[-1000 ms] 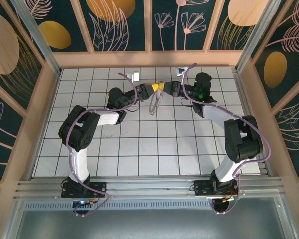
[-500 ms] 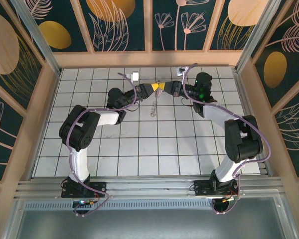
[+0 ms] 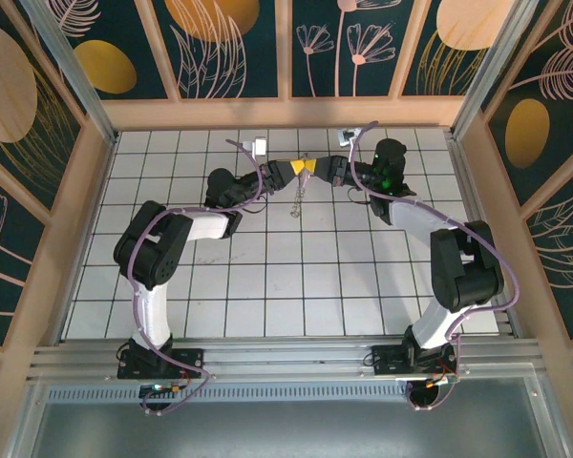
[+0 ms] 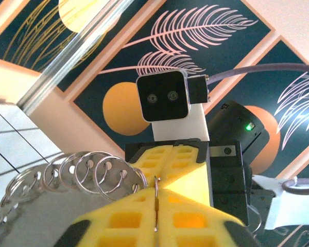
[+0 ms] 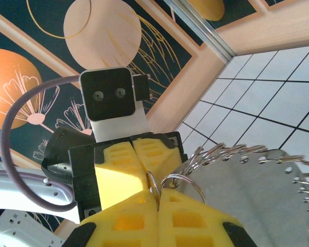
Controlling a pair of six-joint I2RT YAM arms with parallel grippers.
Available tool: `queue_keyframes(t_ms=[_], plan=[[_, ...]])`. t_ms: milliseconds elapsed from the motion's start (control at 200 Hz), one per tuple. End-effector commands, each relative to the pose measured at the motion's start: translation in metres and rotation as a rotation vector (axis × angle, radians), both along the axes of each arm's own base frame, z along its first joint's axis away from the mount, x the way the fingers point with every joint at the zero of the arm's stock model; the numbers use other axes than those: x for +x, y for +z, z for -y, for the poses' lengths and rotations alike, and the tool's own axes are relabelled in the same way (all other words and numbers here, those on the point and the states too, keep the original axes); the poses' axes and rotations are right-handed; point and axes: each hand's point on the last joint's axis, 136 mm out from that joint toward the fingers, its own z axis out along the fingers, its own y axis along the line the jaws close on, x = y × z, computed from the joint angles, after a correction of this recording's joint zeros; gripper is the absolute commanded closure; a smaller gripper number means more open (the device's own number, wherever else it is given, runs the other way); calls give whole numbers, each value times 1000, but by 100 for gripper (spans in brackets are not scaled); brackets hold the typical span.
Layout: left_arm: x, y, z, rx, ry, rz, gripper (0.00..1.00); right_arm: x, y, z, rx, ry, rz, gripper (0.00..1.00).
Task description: Put the keys on the keyring
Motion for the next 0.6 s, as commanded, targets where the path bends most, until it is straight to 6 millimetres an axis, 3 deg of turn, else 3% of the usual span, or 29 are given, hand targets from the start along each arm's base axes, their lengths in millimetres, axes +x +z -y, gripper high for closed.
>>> queue_keyframes(t_ms=[0,235,330,390,596], plan=[[-11,19,5,-38,-34,90,100,-2,9,-7,6,31,49,100],[-11,22,3,-54,-9,98,100,-4,8,-6,-1,30,46,100],[-7,22,0,-61,18,83,100,-2,11,0,3,2,48,79],[-6,22,-2,-64,34,78,100,-2,15,4,7,-13,54,72],[-3,22,-5,-73,63,67,100,-7,20,22,24,-75,65,65]])
